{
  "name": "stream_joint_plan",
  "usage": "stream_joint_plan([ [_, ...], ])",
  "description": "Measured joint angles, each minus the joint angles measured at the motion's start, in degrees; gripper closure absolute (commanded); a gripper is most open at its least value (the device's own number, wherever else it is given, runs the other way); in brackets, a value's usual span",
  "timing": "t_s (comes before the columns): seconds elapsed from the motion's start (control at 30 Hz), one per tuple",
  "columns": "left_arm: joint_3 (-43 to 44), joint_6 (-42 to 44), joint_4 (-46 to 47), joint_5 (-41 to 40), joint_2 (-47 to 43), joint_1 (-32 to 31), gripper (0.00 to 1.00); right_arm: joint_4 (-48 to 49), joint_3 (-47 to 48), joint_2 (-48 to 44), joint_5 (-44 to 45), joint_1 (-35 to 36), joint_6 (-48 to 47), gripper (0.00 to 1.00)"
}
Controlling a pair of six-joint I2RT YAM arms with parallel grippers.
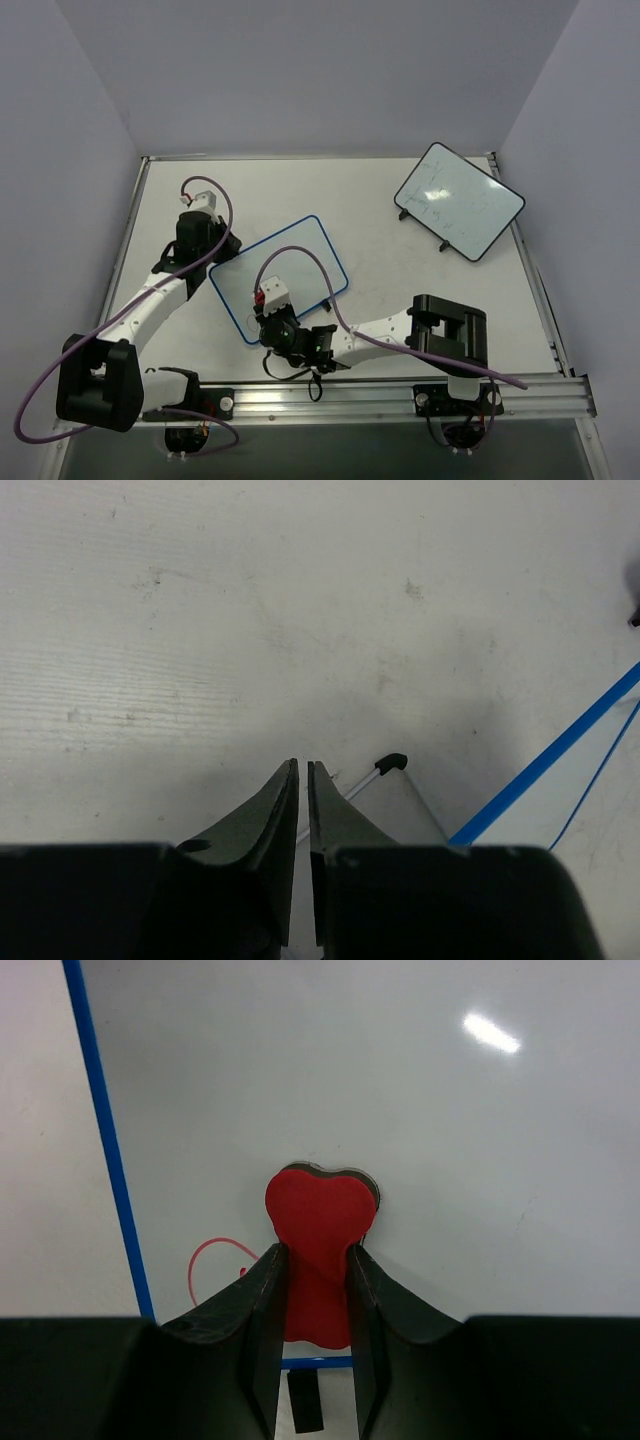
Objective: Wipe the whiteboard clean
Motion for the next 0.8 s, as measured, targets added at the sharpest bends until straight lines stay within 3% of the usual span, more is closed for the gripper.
stream_joint_plan([
  [0.3,0.94,-0.20,-0.85,-0.66,0.00,-1.62,0.87,7.65,-1.92,3.08,5.49,4.02,-3.50,1.00],
  [0.8,1.18,-0.15,-0.55,-1.81,0.00,-2.80,0.90,9.79,3.34,7.10,6.03,4.46,-7.23,1.00],
])
